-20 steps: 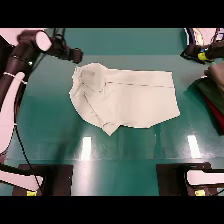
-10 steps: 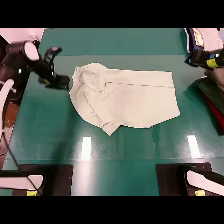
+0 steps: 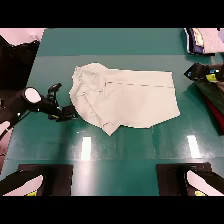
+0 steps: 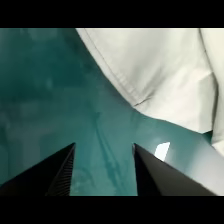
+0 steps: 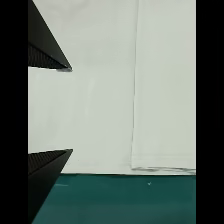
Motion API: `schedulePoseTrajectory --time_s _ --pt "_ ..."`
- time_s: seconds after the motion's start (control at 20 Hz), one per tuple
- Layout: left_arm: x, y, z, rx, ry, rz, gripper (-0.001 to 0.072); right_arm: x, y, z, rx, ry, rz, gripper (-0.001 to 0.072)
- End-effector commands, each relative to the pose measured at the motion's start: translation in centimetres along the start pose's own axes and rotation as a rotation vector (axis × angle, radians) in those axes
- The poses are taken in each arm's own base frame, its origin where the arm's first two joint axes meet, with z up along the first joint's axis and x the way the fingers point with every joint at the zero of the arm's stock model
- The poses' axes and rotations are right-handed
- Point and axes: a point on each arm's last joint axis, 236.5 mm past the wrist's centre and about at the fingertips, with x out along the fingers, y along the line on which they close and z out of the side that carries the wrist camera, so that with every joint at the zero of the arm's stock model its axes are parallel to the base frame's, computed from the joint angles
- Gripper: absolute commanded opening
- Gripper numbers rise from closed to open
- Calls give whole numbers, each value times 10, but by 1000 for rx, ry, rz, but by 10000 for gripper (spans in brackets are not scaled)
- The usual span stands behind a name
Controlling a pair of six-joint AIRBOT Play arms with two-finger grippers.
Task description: Fold the shirts.
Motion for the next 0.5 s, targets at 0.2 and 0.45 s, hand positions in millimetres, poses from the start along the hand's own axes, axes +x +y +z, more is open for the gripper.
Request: schedulePoseTrajectory --time_s 0.2,0.45 --pt "13 -6 10 -89 -89 -73 450 -1 10 0 16 -8 39 556" --pt "39 -26 3 -29 -66 -68 450 -1 11 -1 16 -6 39 556"
